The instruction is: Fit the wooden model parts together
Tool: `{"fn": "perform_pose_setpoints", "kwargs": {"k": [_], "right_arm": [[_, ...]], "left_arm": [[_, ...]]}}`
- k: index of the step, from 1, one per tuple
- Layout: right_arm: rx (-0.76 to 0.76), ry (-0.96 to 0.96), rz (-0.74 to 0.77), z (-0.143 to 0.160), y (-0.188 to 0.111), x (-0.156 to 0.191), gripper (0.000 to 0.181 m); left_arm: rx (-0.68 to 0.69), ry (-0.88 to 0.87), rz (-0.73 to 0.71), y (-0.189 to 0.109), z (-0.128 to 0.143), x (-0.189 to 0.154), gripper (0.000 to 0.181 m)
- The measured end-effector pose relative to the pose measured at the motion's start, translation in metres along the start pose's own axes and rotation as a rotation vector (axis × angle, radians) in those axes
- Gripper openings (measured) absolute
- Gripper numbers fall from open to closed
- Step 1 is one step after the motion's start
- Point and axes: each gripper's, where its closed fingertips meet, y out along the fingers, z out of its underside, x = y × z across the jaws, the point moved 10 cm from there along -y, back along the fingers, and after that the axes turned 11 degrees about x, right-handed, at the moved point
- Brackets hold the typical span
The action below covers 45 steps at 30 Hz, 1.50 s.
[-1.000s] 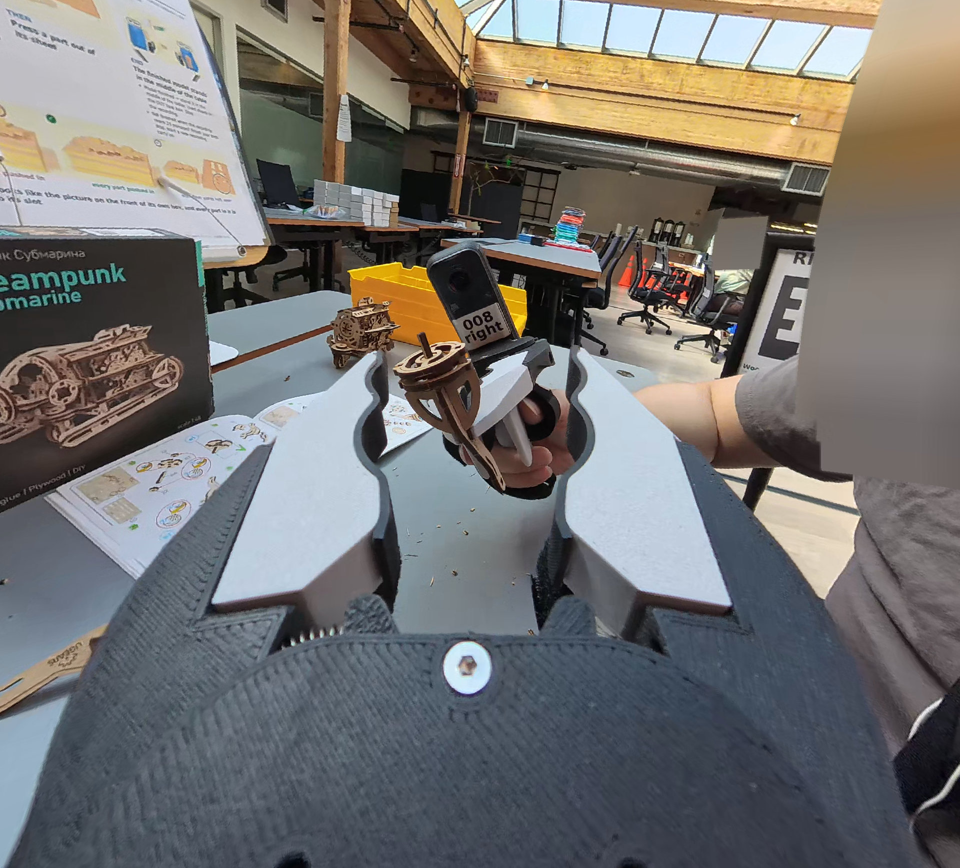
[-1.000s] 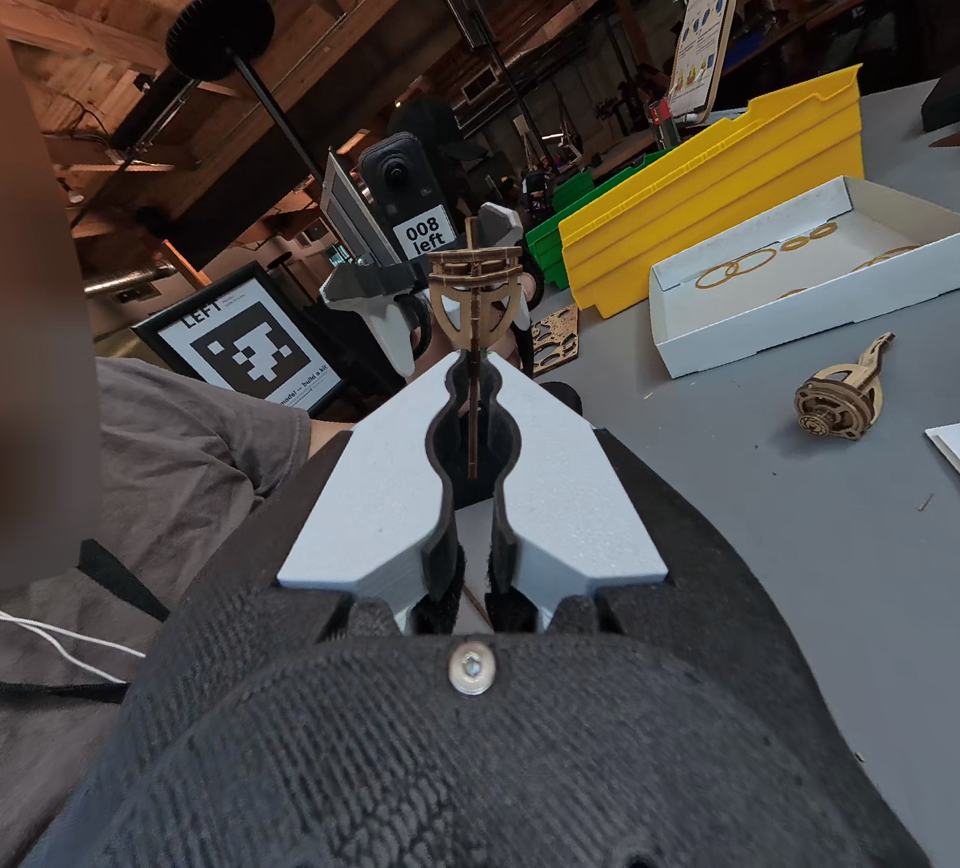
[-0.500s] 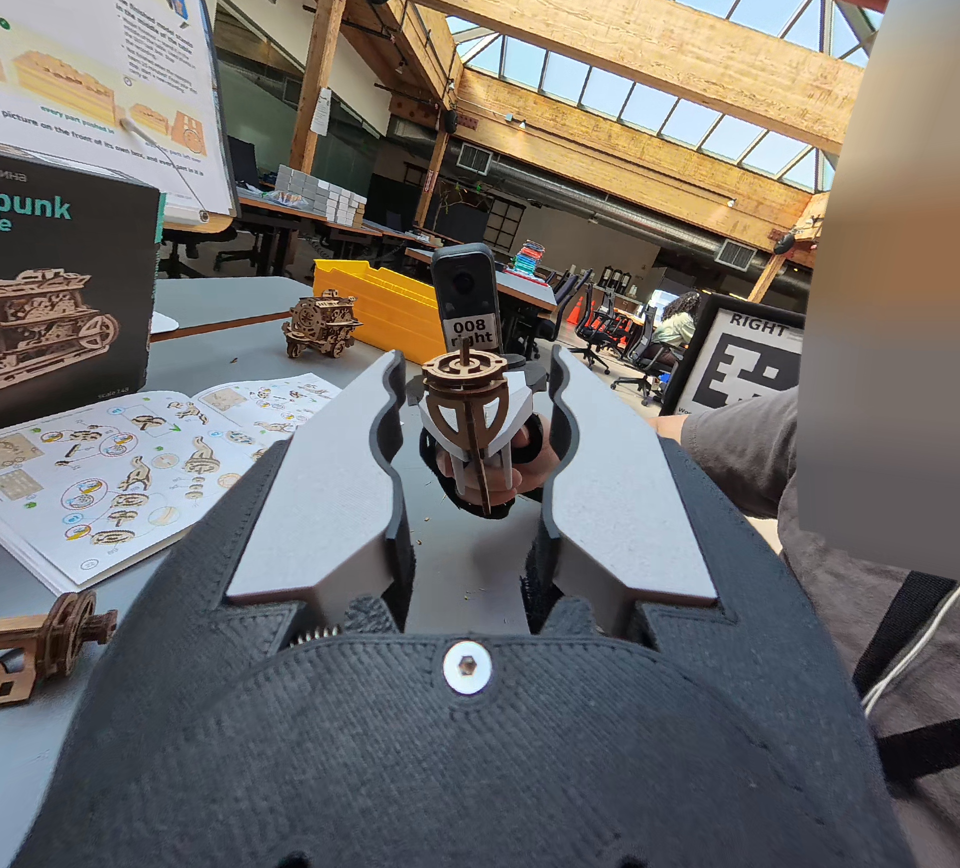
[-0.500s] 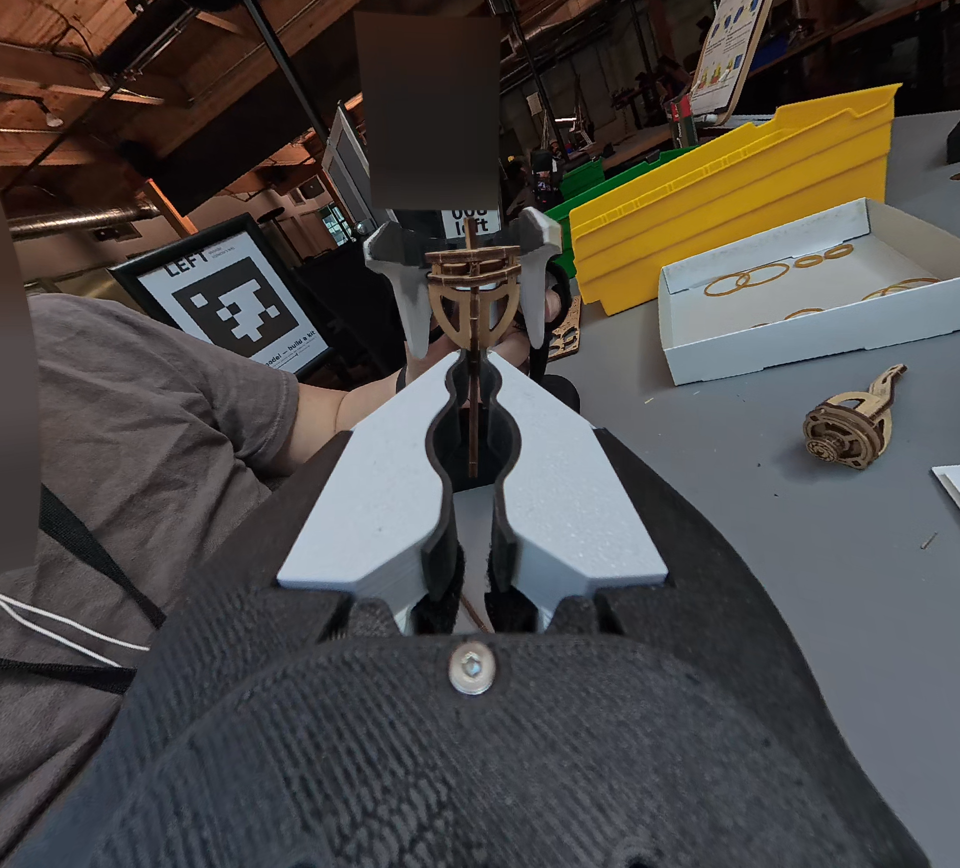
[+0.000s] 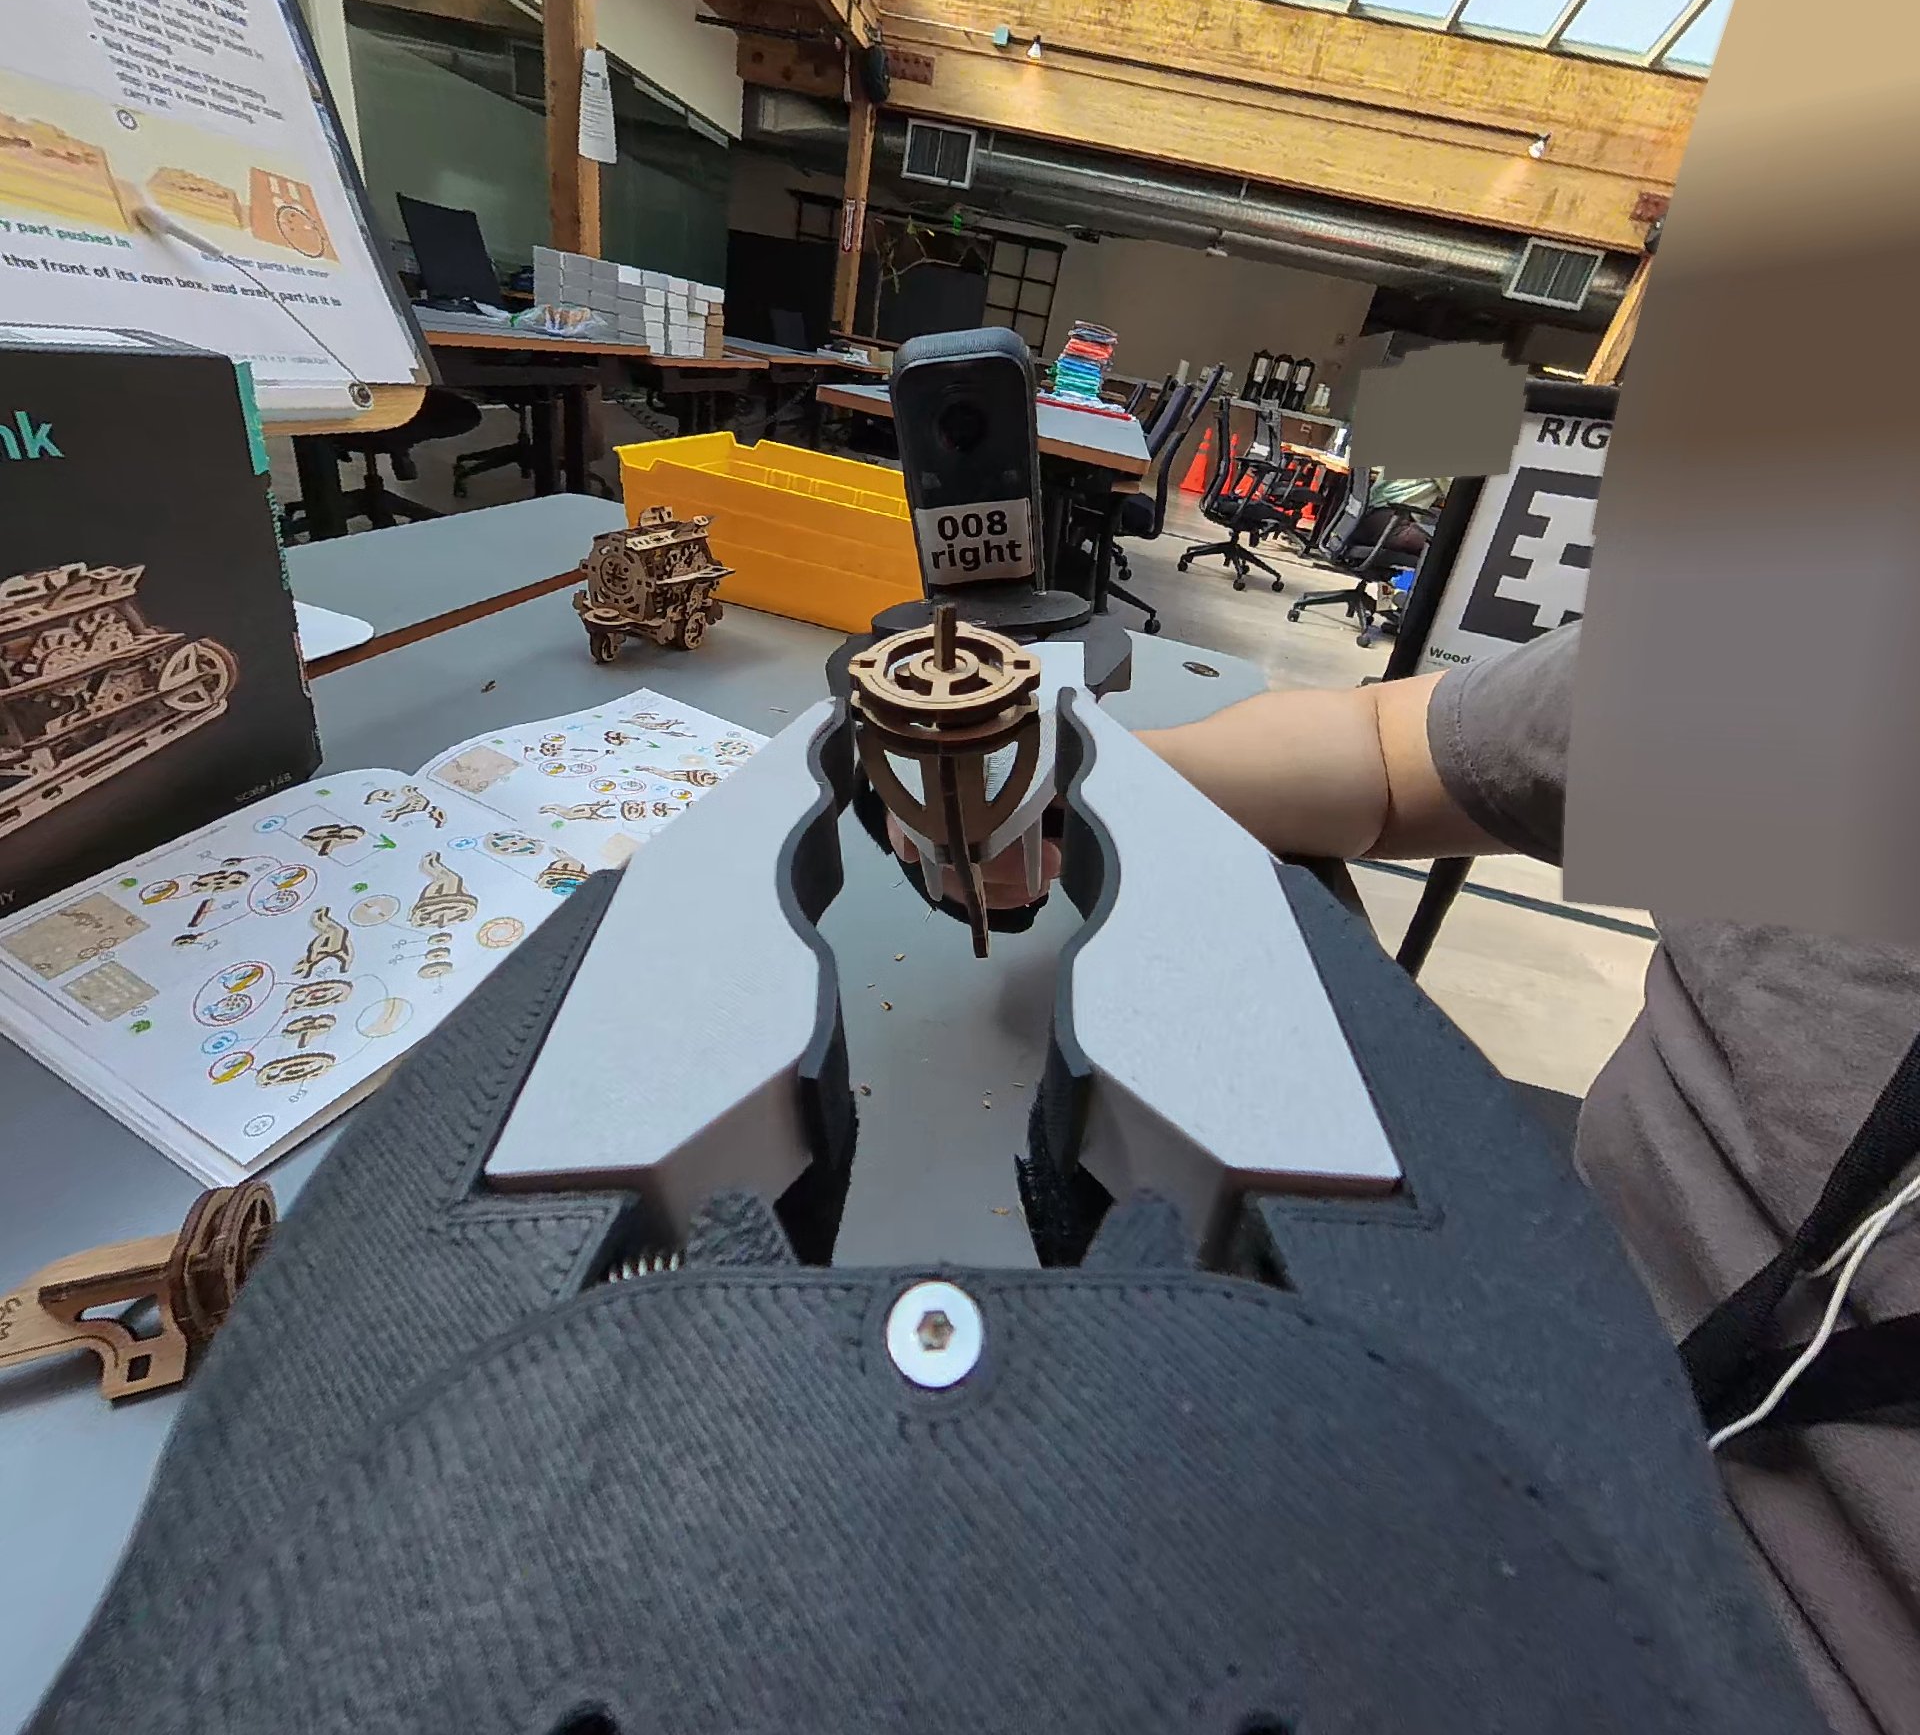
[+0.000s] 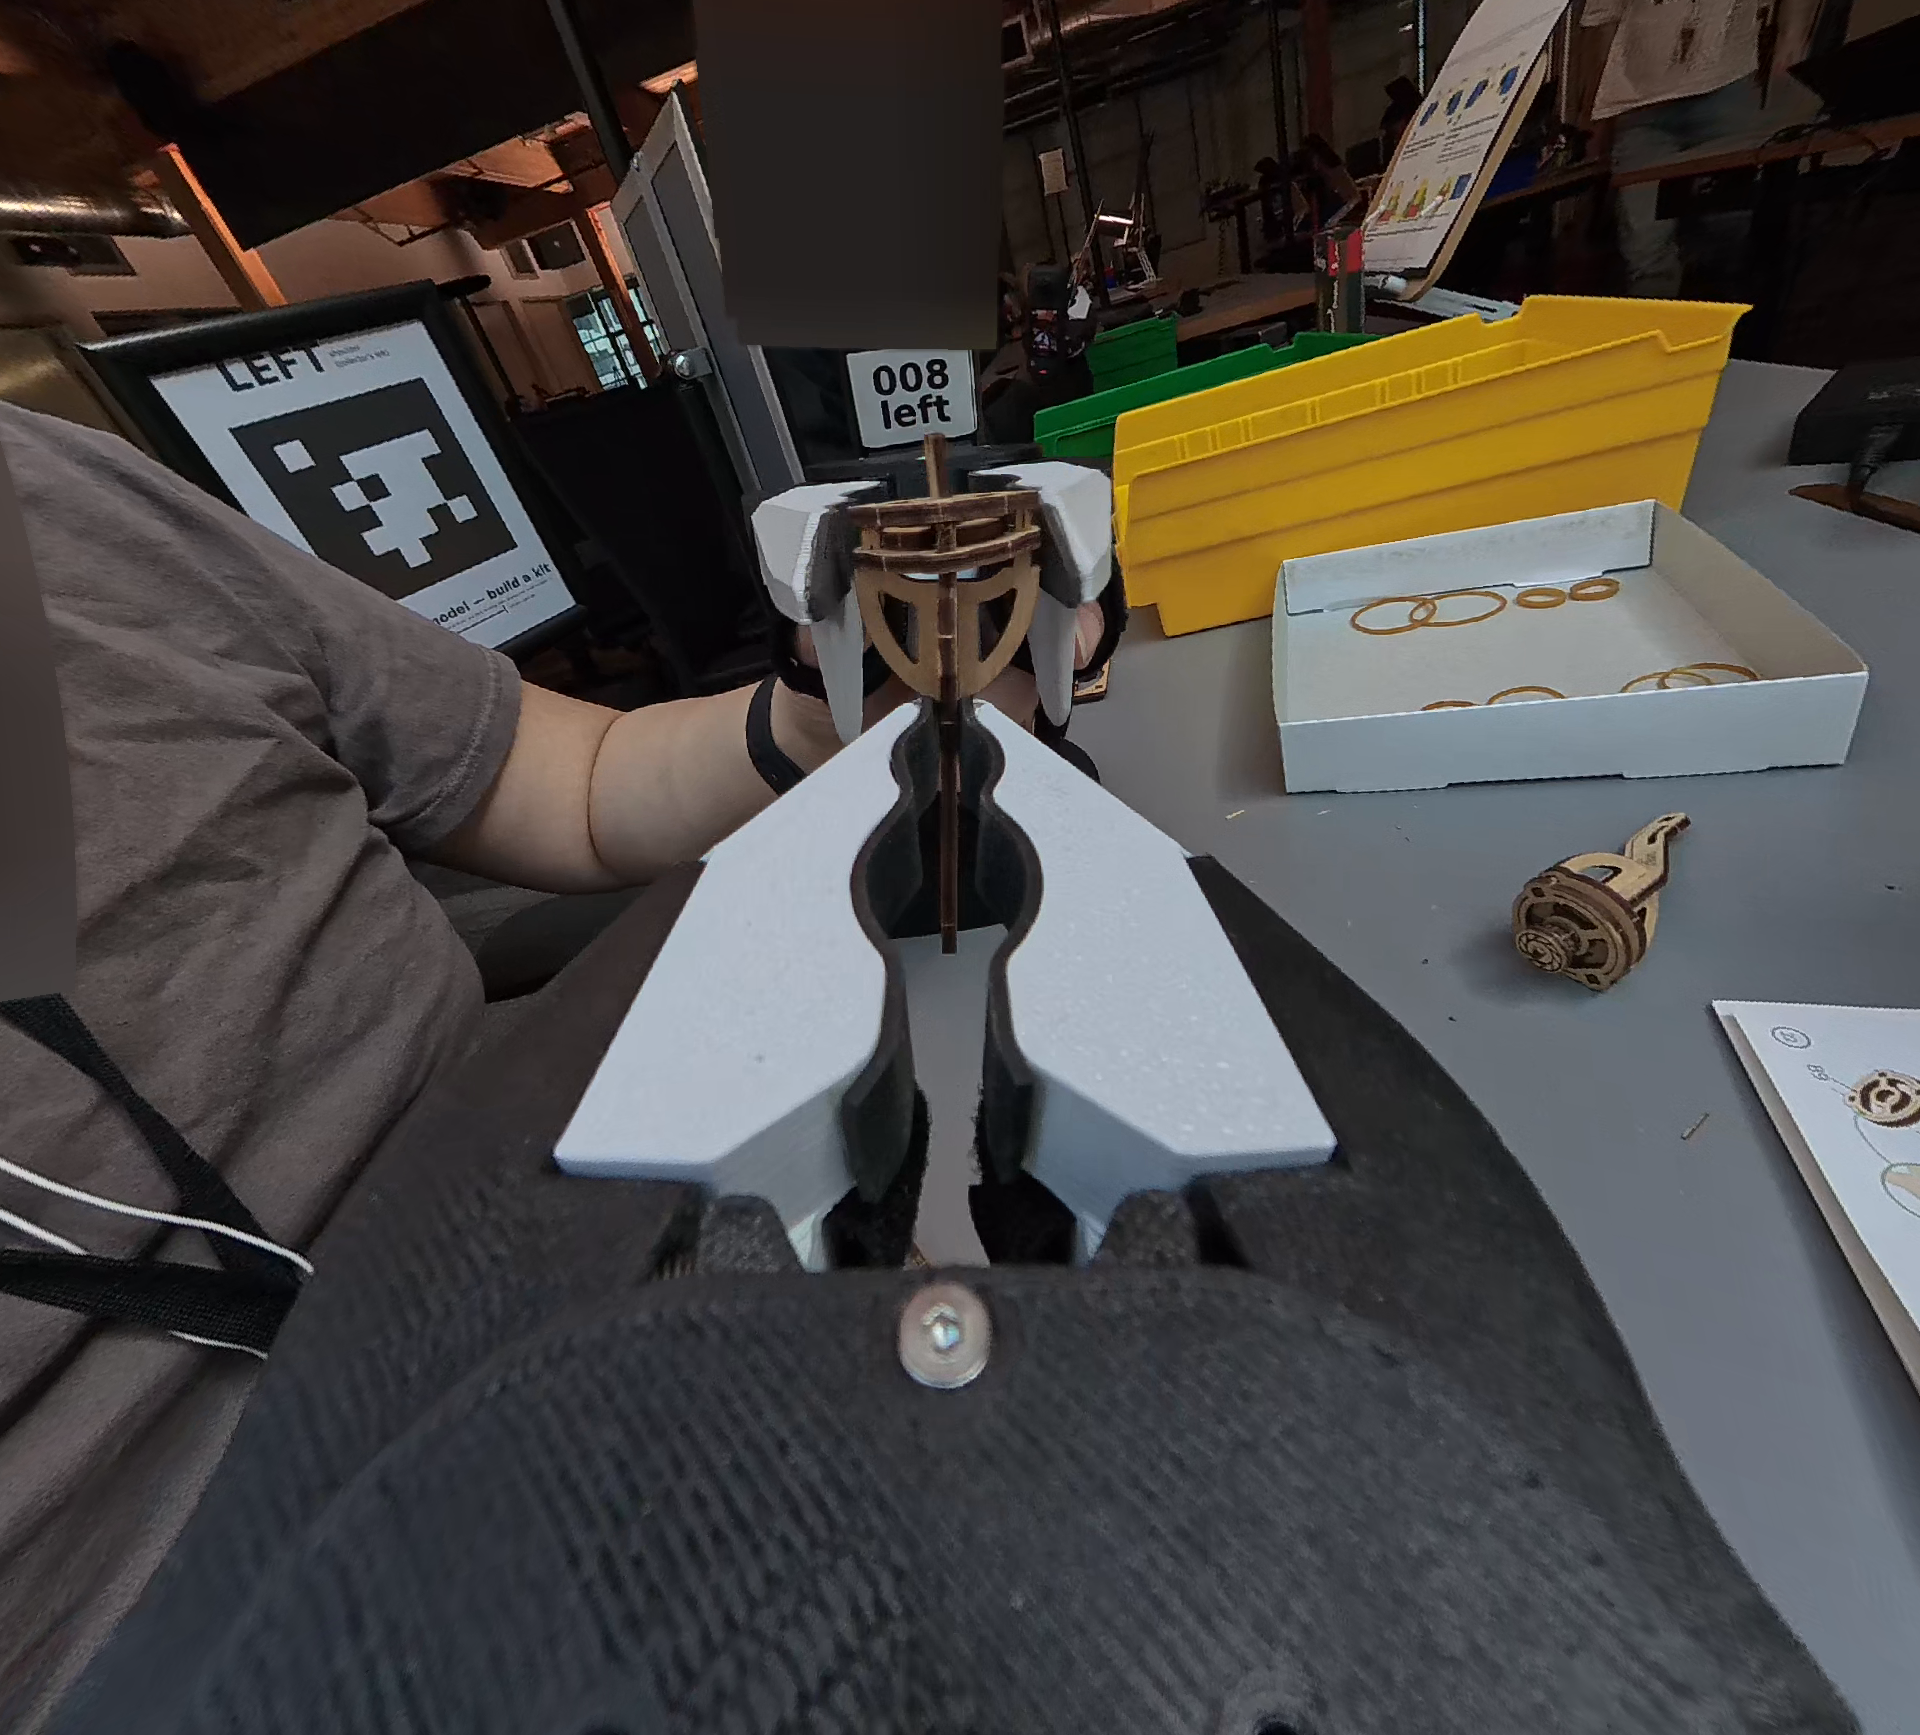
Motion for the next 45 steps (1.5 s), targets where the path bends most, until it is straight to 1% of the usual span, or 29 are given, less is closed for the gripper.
{"fn": "perform_pose_setpoints", "kwargs": {"k": [2, 3, 7, 10, 13, 20, 26, 29, 31, 35, 38, 45], "right_arm": [[0.01, -0.023, 0.015, 0.0, -0.001, 0.0, 0.001], [0.017, -0.04, 0.027, 0.0, -0.001, 0.001, 0.001], [0.048, -0.126, 0.073, 0.0, -0.001, 0.004, 0.0], [0.066, -0.168, 0.092, 0.0, -0.001, 0.006, 0.0], [0.089, -0.207, 0.107, 0.001, 0.0, 0.008, 0.001], [0.118, -0.28, 0.136, 0.001, -0.001, 0.011, 0.001], [0.128, -0.29, 0.135, 0.001, -0.001, 0.011, 0.001], [0.132, -0.292, 0.138, 0.002, -0.001, 0.011, 0.001], [0.131, -0.288, 0.135, 0.002, -0.002, 0.011, 0.001], [0.138, -0.286, 0.131, 0.002, -0.001, 0.01, 0.001], [0.147, -0.29, 0.129, 0.003, -0.001, 0.011, 0.001], [0.171, -0.298, 0.147, 0.004, 0.0, 0.01, 0.001]], "left_arm": [[-0.021, 0.019, -0.03, -0.002, -0.002, 0.0, 0.047], [-0.034, 0.038, -0.038, -0.004, -0.003, -0.001, 0.049], [-0.049, 0.133, -0.042, -0.007, -0.008, -0.01, 0.048], [-0.016, 0.187, -0.072, -0.006, -0.008, -0.014, 0.047], [0.0, 0.209, -0.063, -0.006, -0.008, -0.017, 0.042], [0.065, 0.252, -0.061, -0.008, -0.008, -0.018, 0.042], [0.106, 0.299, -0.102, -0.008, -0.005, -0.018, 0.036], [0.108, 0.304, -0.104, -0.008, -0.005, -0.018, 0.036], [0.099, 0.312, -0.108, -0.009, -0.006, -0.019, 0.04], [0.094, 0.332, -0.121, -0.011, -0.006, -0.02, 0.039], [0.111, 0.34, -0.117, -0.01, -0.005, -0.02, 0.031], [0.152, 0.336, -0.122, -0.01, -0.003, -0.018, 0.031]]}}
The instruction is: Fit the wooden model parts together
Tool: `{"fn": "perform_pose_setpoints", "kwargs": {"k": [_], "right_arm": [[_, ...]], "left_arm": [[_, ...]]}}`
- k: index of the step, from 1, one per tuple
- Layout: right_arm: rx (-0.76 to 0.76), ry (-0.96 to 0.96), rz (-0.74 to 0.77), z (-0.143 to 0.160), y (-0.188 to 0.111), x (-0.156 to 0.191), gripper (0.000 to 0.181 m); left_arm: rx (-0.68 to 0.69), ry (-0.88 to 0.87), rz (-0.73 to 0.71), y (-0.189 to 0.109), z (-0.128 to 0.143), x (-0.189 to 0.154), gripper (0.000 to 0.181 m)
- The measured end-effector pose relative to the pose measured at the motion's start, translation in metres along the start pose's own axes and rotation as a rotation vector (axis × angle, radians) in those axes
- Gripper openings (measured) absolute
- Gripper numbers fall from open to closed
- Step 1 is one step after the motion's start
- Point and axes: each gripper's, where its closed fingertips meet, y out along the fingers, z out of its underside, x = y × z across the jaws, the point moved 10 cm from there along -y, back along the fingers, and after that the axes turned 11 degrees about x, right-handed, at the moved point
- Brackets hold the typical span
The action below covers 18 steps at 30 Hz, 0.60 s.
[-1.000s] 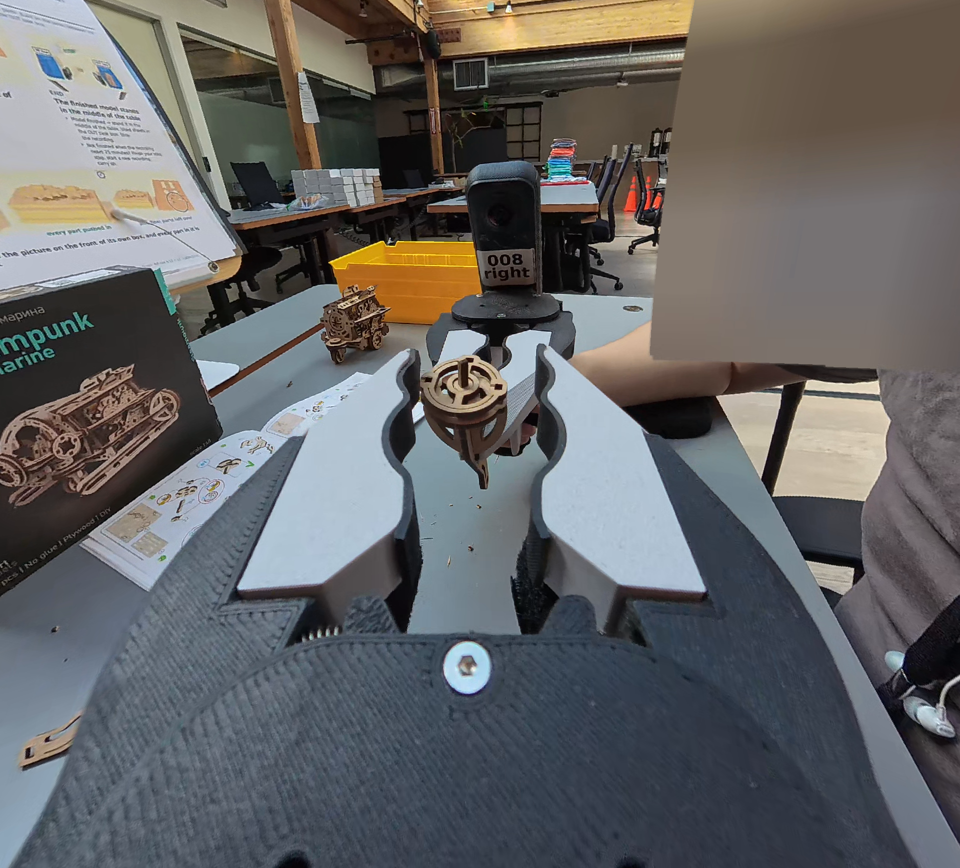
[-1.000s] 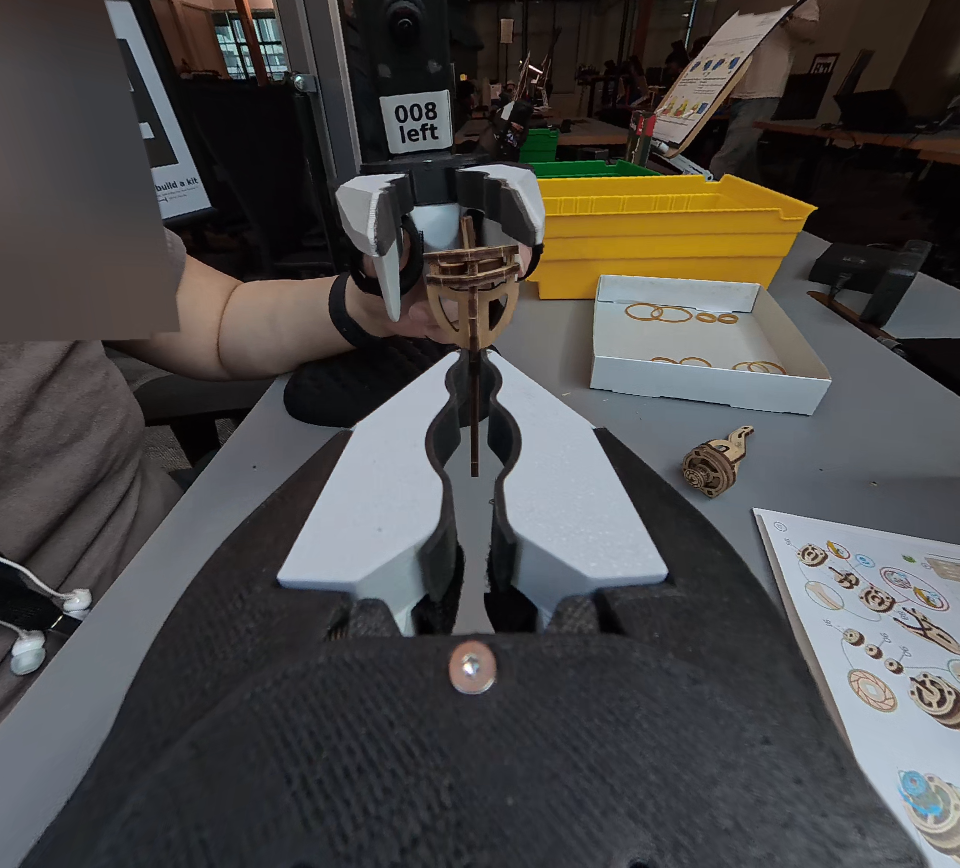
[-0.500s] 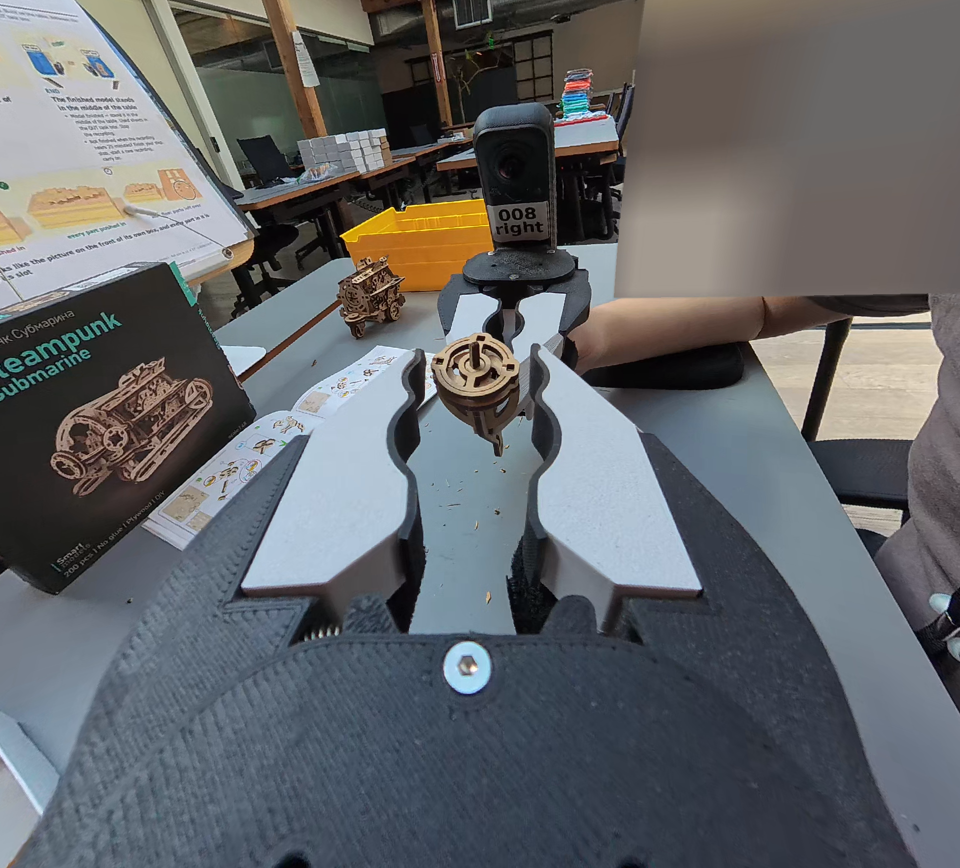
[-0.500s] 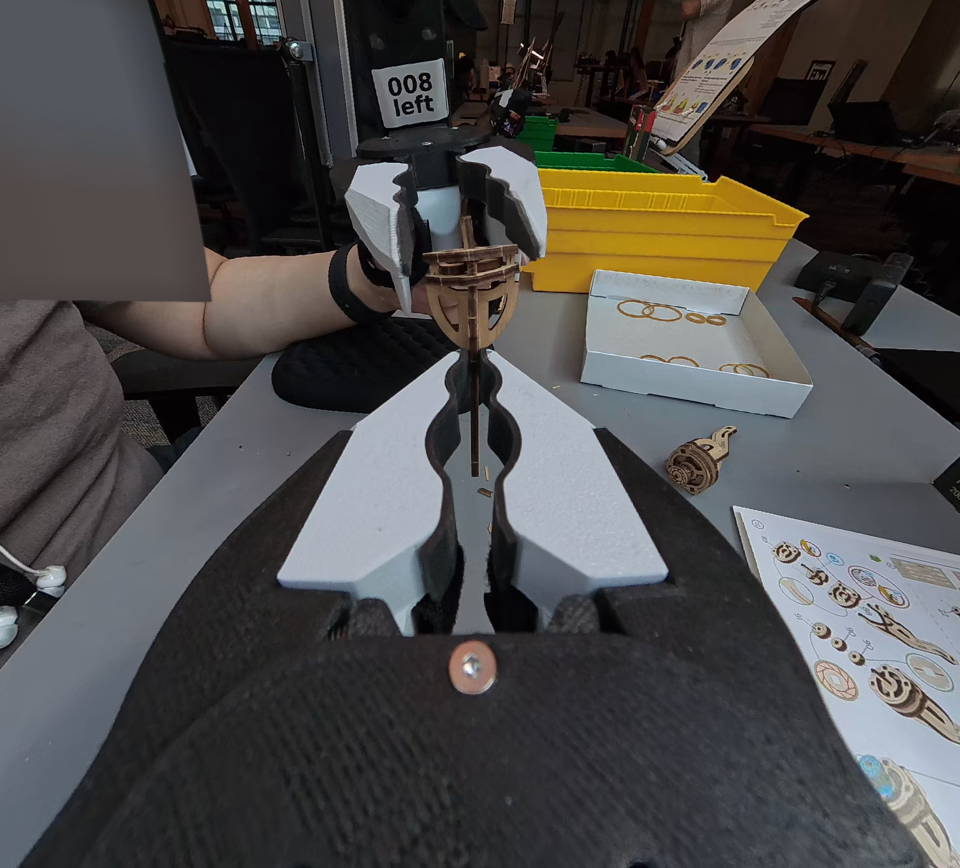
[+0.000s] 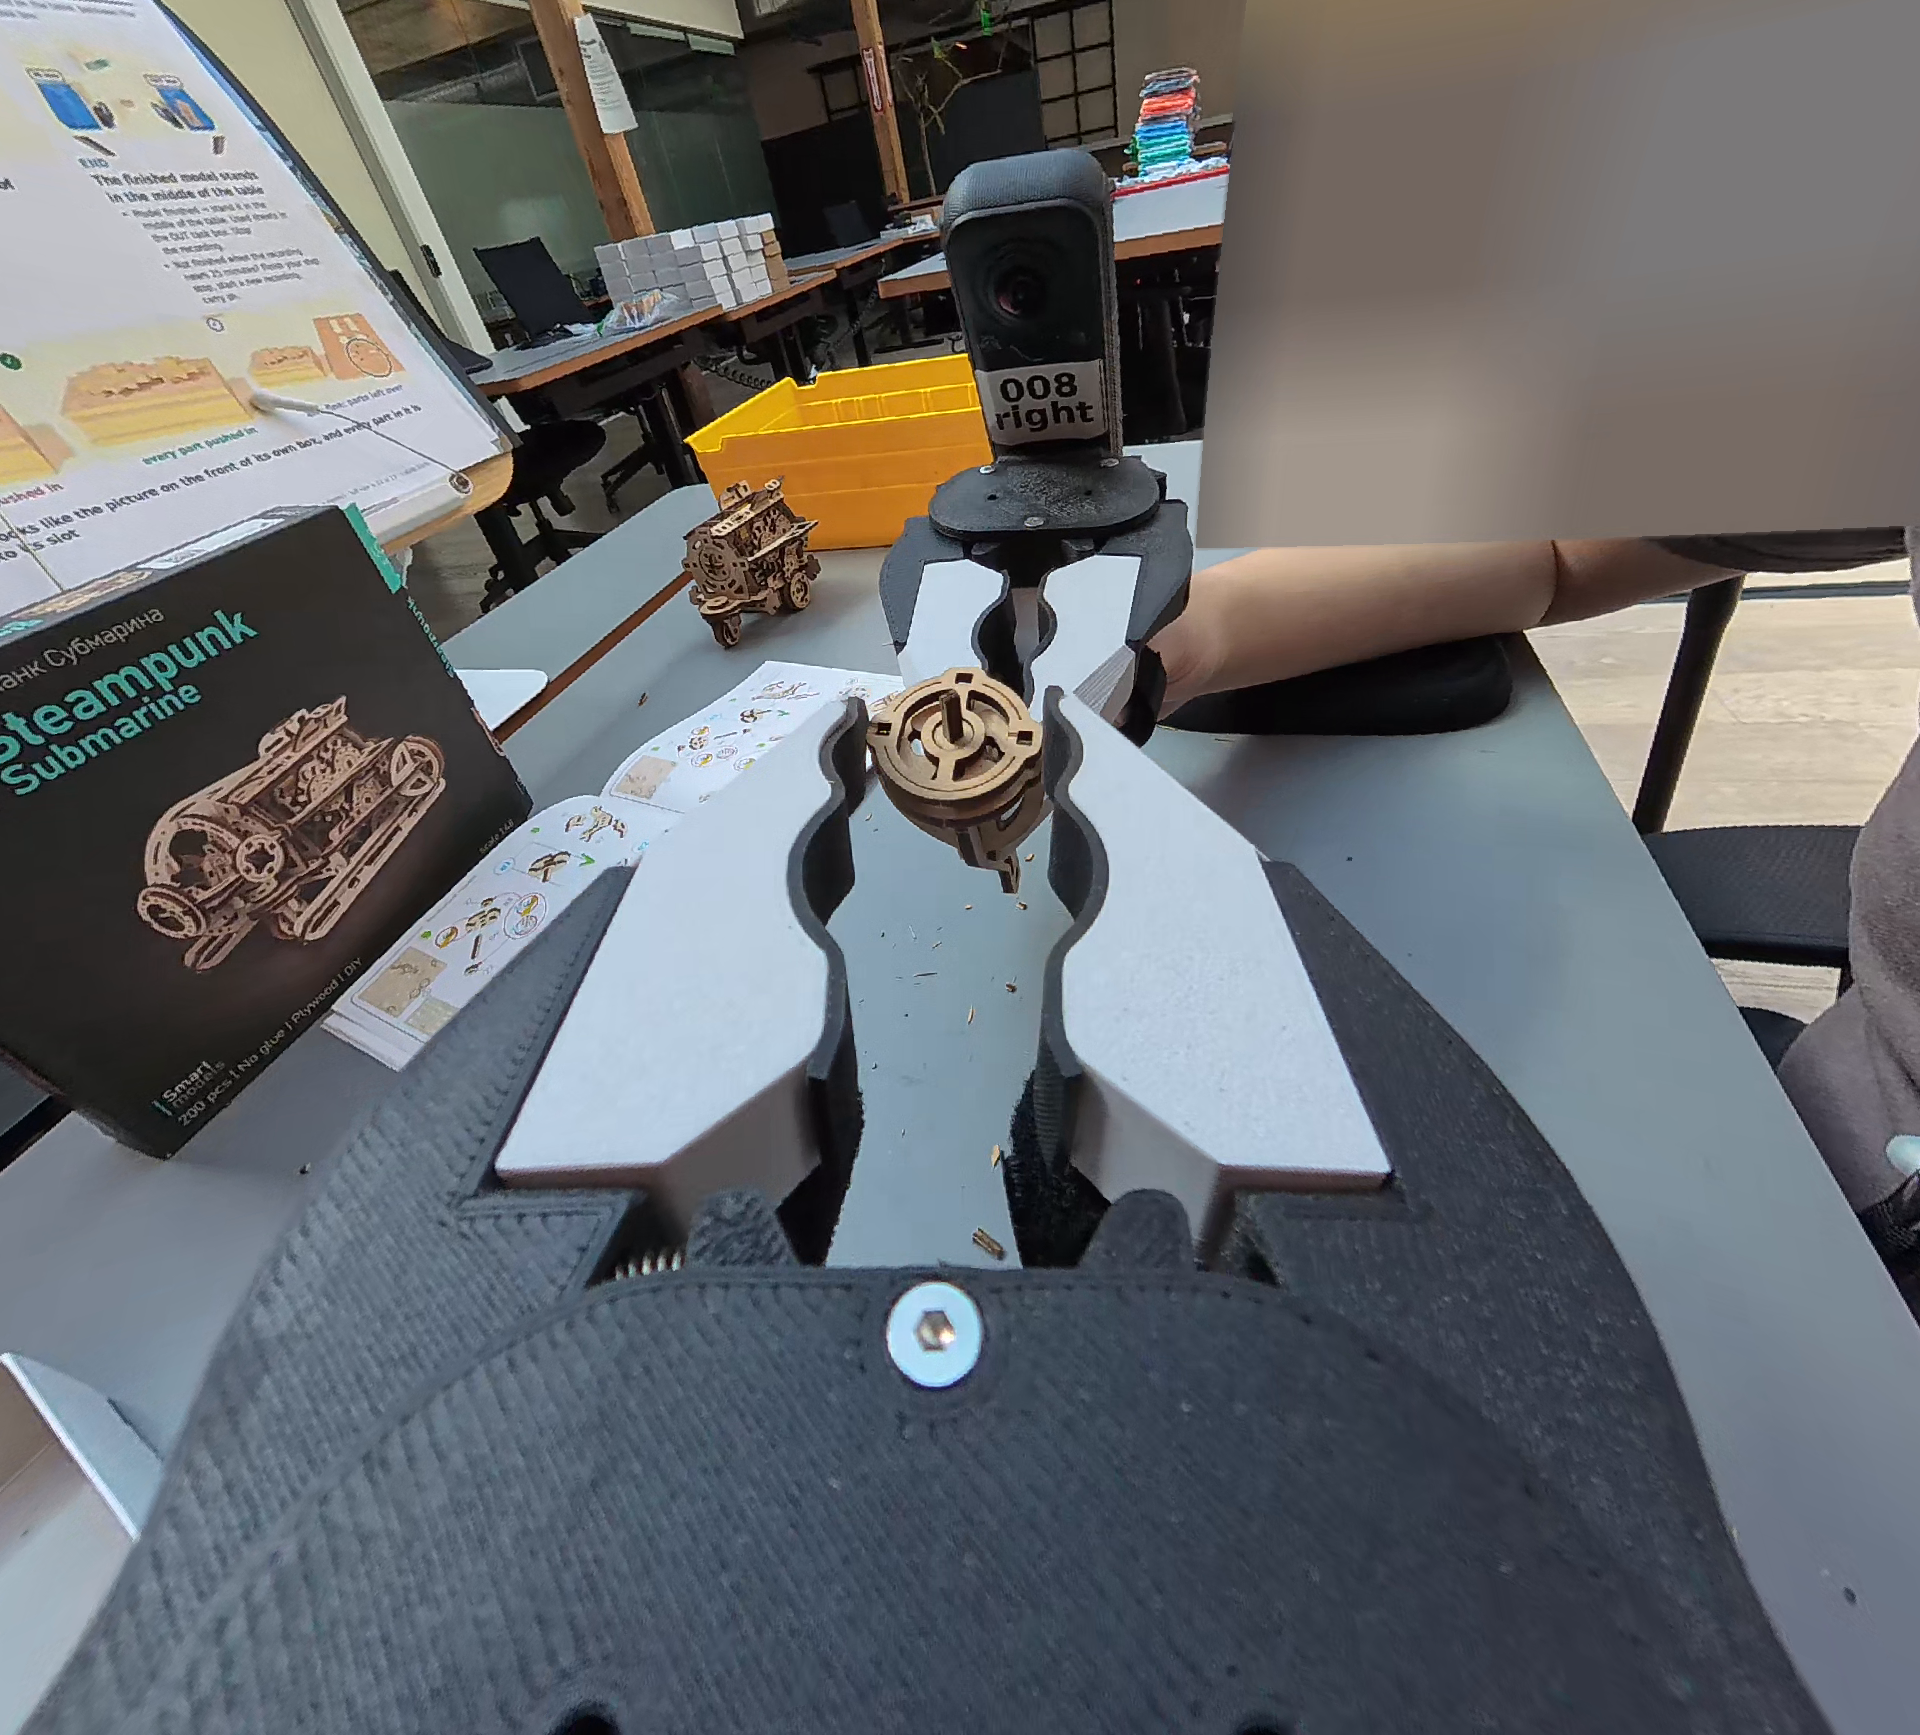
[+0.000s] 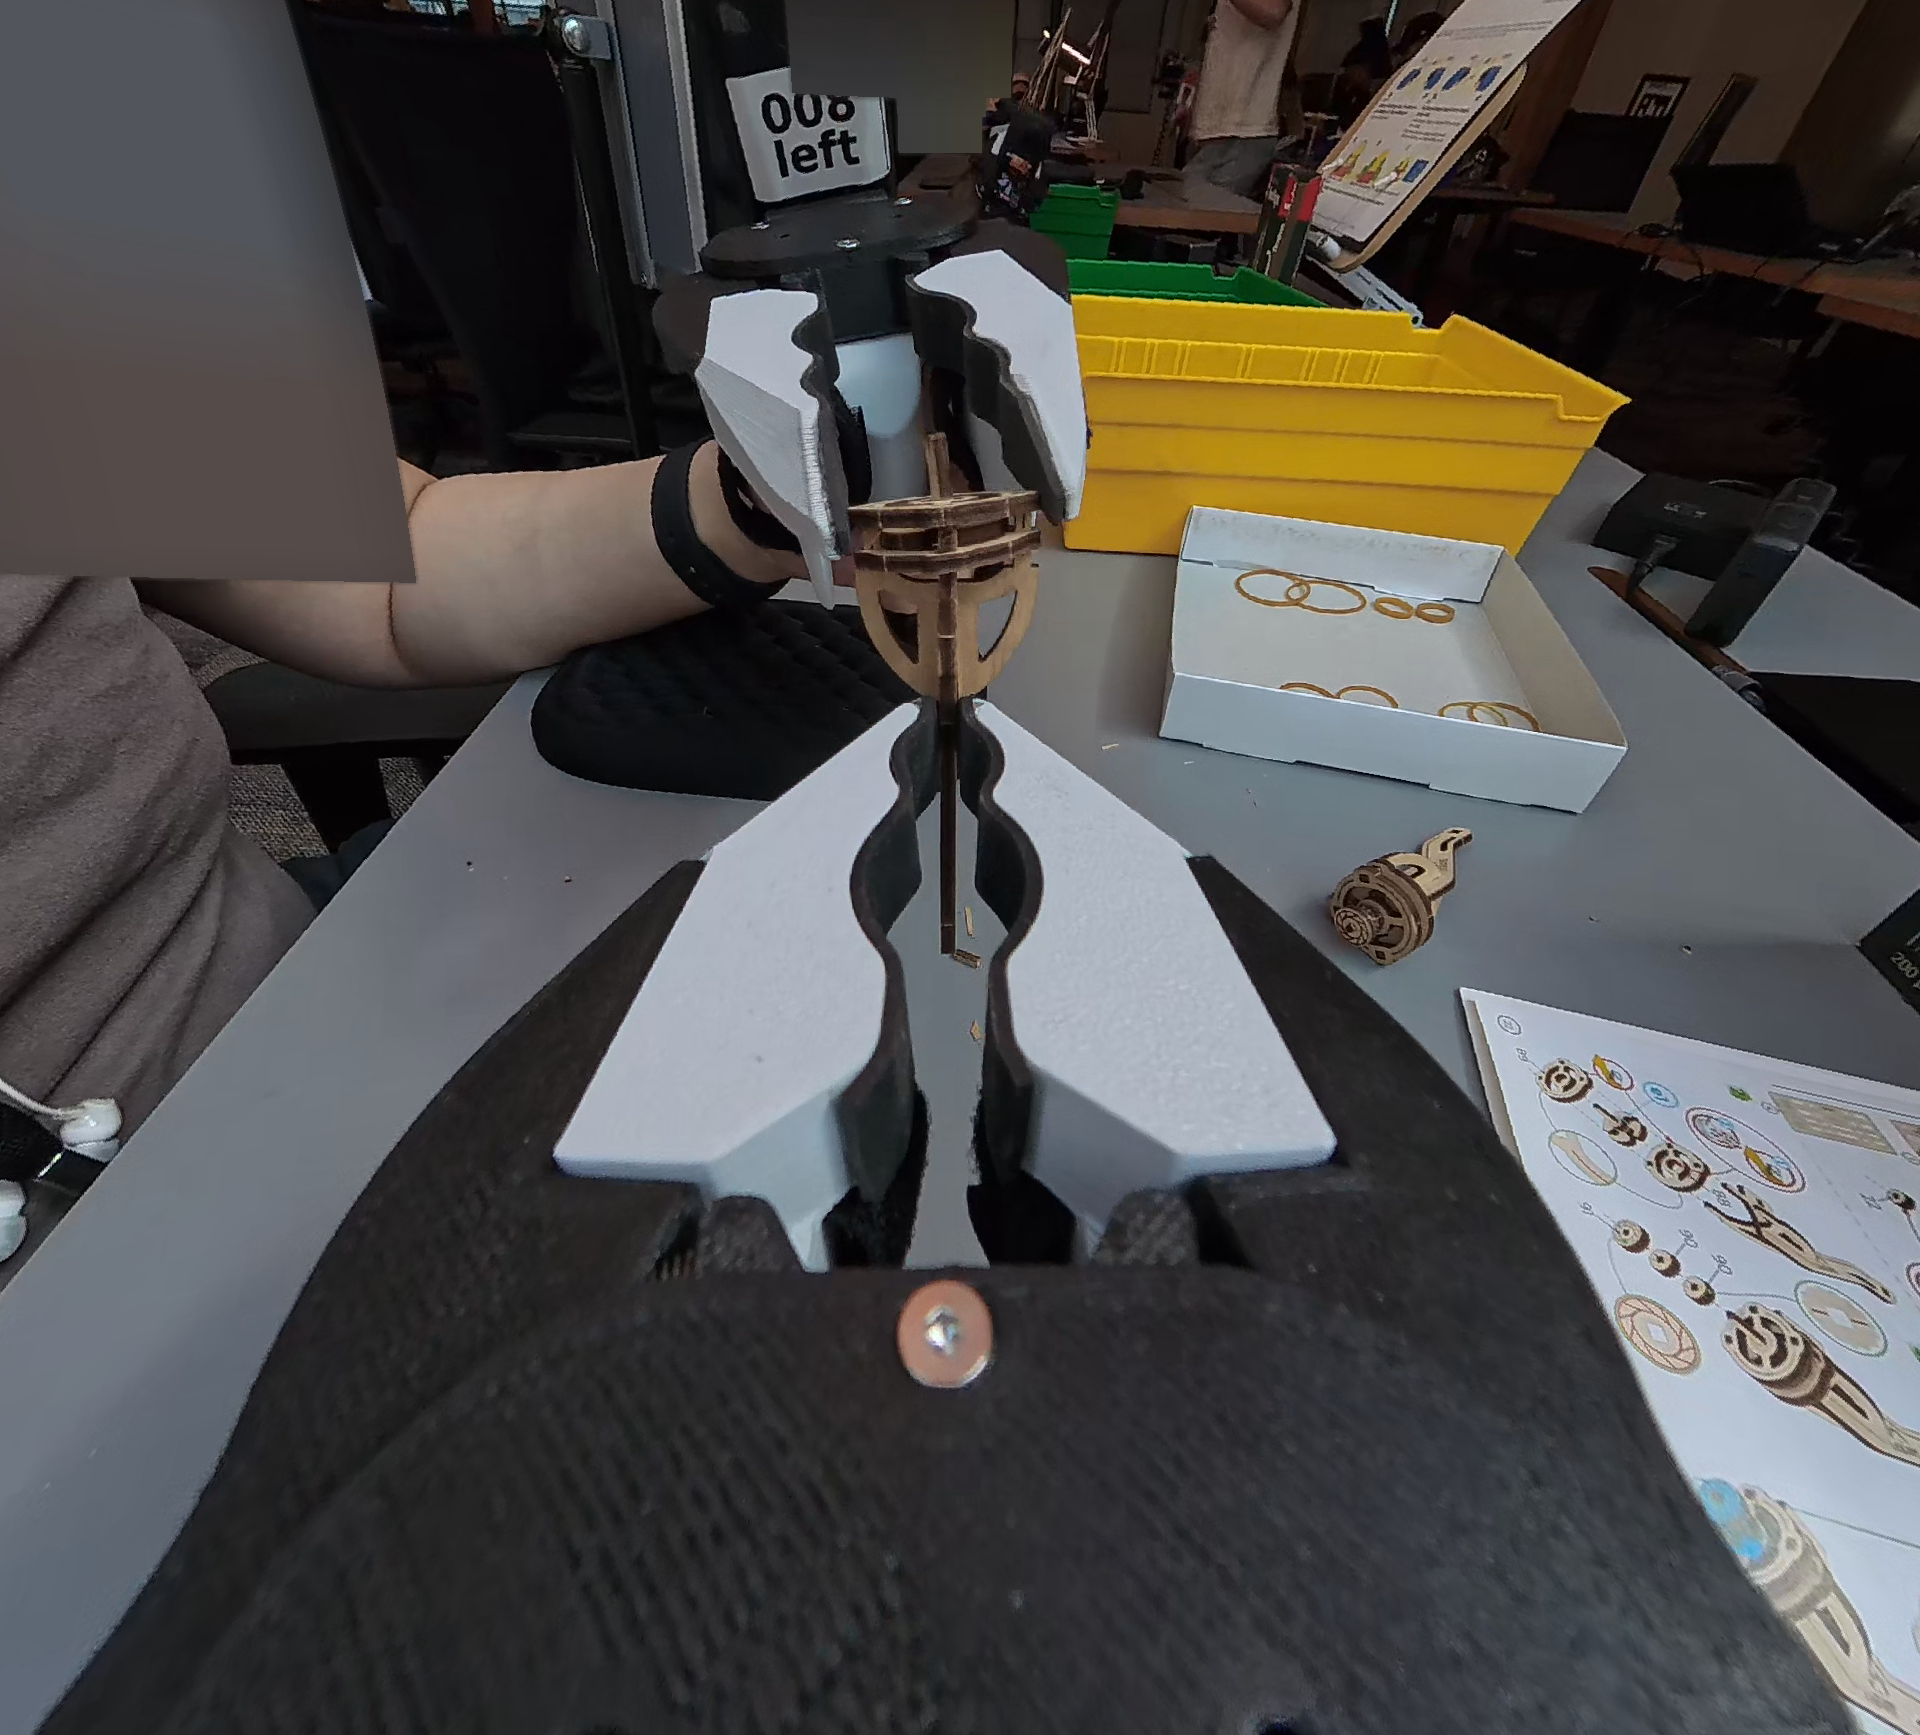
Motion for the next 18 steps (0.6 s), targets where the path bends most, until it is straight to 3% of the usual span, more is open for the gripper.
{"fn": "perform_pose_setpoints", "kwargs": {"k": [16, 18], "right_arm": [[0.018, 0.03, -0.011, 0.0012, 0.0006, -0.0023, 0.001], [-0.011, 0.108, -0.041, -0.0005, -0.0011, -0.0049, 0.001]], "left_arm": [[0.02, -0.045, 0.021, 0.0, 0.0035, 0.0041, 0.032], [0.012, -0.057, -0.012, -0.0004, 0.0037, 0.0069, 0.051]]}}
